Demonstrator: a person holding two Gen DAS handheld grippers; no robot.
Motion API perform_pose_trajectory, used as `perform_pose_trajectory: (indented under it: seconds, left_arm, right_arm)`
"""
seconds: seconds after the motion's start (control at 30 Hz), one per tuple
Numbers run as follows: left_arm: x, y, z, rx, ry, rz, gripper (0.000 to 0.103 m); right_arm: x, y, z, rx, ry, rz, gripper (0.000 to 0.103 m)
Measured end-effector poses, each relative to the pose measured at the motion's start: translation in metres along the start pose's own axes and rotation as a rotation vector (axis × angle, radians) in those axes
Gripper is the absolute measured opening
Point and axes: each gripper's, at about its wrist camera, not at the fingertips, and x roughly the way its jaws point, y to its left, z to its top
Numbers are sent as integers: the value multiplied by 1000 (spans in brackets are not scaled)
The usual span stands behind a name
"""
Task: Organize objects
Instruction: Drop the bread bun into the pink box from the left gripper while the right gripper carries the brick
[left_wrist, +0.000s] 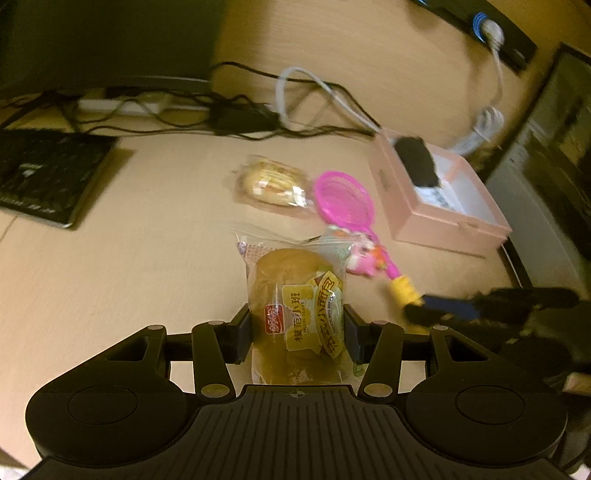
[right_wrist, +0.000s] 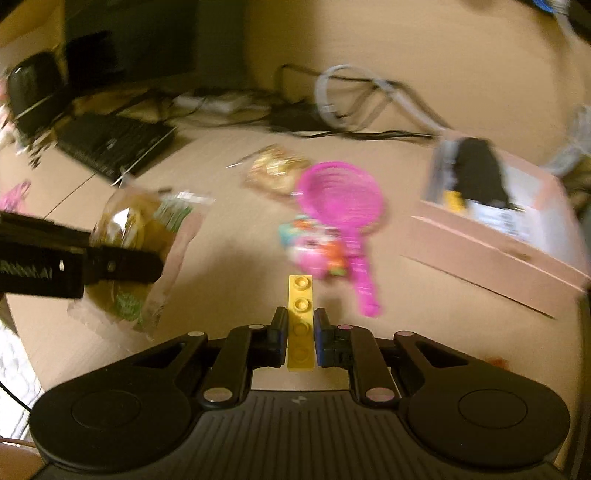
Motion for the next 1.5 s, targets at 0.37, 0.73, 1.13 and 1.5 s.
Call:
perform_pose_trajectory:
  seconds: [0.37,0.73,1.13,1.5]
  left_arm:
    - [35,-77,0,206,112,-100,53]
    - [67,-140,43,284,117,-235,53]
    - [160,-182,157,186,-48,-209,54]
    - [139,-194,144,255,-140,-205,54]
  right_arm:
    - [-54,-74,-50,239,-5,-162,14]
    - [-89,-115,-84,468,-70,-258,14]
    - [-82,-124,-89,542,-95,-249,14]
    - [-68,-127,-85,543,-80,-227,14]
